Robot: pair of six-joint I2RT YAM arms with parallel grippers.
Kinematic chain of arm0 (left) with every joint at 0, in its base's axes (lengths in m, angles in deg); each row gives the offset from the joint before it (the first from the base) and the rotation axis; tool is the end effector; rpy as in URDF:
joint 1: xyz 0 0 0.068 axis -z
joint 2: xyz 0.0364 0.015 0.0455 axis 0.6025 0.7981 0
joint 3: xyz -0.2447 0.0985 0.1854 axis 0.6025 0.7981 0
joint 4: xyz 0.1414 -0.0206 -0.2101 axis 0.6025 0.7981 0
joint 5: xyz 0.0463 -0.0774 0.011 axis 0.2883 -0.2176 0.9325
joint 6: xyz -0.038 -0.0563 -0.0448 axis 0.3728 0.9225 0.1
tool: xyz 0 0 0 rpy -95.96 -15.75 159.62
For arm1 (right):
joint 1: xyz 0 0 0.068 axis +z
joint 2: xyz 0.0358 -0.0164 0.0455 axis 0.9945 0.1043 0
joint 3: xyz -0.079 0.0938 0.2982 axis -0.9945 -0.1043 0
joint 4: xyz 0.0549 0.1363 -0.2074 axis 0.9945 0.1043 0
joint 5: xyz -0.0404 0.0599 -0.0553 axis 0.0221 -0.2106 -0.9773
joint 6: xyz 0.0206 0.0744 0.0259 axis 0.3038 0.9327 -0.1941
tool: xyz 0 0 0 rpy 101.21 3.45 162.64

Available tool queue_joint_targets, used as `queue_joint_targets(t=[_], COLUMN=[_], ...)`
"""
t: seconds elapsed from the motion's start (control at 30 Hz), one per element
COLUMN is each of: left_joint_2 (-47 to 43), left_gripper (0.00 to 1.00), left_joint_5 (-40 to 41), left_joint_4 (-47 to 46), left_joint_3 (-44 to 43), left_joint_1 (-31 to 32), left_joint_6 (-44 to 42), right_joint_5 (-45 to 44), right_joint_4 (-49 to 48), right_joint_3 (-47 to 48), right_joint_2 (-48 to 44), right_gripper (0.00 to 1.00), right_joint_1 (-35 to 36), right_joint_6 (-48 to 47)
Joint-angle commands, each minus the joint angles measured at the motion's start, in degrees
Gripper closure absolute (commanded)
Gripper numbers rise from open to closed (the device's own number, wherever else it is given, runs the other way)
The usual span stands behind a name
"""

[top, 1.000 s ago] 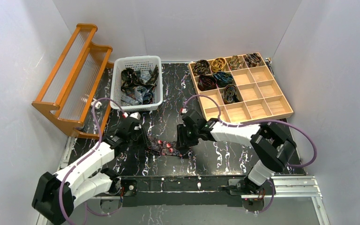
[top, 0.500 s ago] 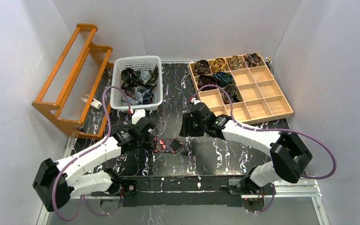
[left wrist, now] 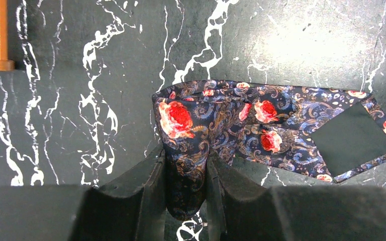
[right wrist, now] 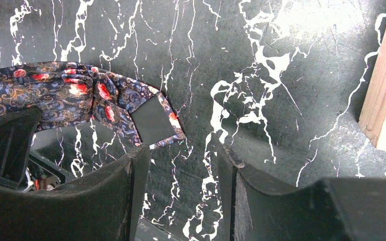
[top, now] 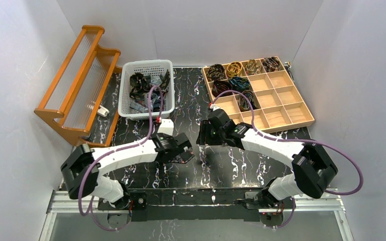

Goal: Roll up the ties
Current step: Roll the tie at the center of the board.

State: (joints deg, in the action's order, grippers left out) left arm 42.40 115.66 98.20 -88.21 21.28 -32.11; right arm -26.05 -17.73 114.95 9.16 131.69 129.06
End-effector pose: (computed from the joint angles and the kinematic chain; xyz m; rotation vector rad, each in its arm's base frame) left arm 0.1611 -0.1717 0.2440 -0.0266 2.3799 0.2250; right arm 0.2081 0.2240 0.2547 -0.1312 2.4501 0.6816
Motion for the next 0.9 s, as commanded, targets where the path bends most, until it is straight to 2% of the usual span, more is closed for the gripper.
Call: queue_joint_targets(t=[0.0,0.1,0.27,0.43,0.57,0.67,0.87], left_joint_2=[5.2,9.3,15.1,18.1,18.2,17.3,12.5], left_gripper=[1.00,1.00,0.90,0.67,0.49,0.40,0.34], left_joint_5=[9.9,10.9,9.9,7.3,3.5,-1.3,-14.1], left_joint_4=[8.3,10.6,10.4,7.1,0.2,-7.3,-22.3], left_joint_3=[-5.3,-7.9,-11.7,-13.8,-13.4,-11.7,-7.3], left_joint_1=[3.9,5.9,7.9,8.1,8.1,8.1,5.7], left_joint_6=[8.2,10.9,11.5,9.6,6.3,2.8,-2.0], right_joint_5=[-0.4,-0.6,-0.7,0.3,1.2,1.8,3.1], right_joint_4=[-0.2,-0.2,-0.4,-0.8,-1.0,-0.8,-0.2], right_joint_3=[-1.2,-1.9,-3.4,-5.6,-6.9,-7.5,-7.7], right_joint_2=[-2.0,-2.1,-2.9,-4.6,-5.9,-6.6,-7.6], right_gripper=[0.40,0.40,0.36,0.33,0.31,0.30,0.28], right_joint_1=[-0.3,-0.5,-1.3,-3.0,-4.7,-5.7,-7.2], right_joint_6=[1.0,1.1,1.4,1.8,1.9,1.6,1.1])
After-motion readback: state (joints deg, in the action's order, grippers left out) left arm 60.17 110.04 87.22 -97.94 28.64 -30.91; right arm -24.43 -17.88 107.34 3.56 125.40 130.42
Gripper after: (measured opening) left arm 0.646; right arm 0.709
